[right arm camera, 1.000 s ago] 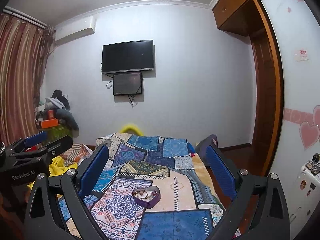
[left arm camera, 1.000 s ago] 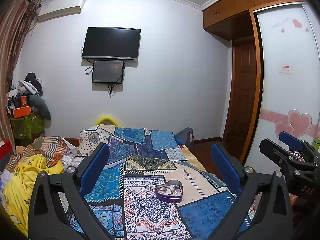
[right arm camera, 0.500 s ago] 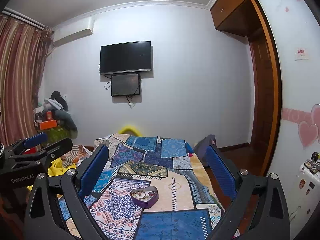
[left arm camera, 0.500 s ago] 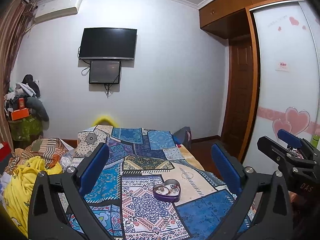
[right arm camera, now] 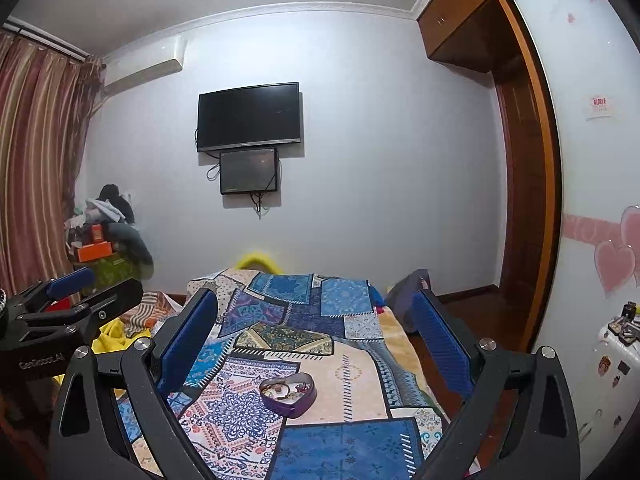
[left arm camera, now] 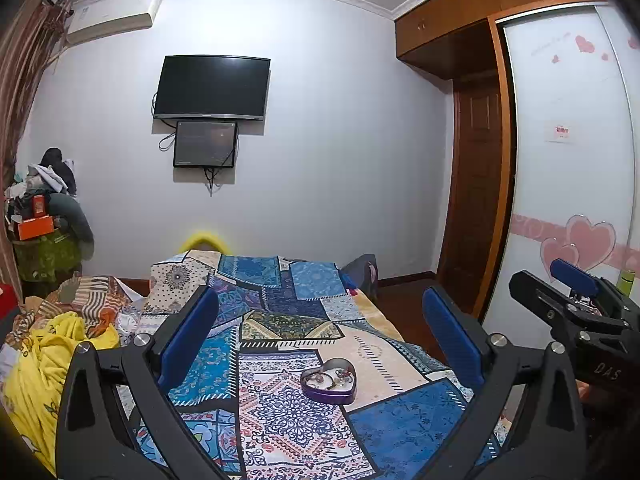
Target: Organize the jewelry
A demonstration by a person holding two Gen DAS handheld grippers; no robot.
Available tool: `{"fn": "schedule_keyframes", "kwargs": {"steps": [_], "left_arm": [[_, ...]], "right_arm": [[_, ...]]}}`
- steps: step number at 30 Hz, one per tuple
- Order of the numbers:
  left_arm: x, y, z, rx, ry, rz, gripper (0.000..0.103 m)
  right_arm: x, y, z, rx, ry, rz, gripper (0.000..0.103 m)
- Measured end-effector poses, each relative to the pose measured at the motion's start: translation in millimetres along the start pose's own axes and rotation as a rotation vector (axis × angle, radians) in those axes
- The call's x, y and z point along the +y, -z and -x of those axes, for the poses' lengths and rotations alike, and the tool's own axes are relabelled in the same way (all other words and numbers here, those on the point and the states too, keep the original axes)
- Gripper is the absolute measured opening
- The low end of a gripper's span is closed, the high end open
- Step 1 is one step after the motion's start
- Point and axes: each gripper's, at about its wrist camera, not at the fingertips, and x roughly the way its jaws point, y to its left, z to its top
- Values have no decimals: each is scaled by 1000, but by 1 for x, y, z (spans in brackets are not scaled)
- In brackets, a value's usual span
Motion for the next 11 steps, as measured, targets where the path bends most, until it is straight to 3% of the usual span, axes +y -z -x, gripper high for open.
{"fn": "schedule_keyframes", "kwargs": {"steps": [11], "left_arm": [[-2, 2, -4, 5, 6, -8, 103]], "right_arm": [[-1, 2, -4, 14, 3, -1, 97]]}}
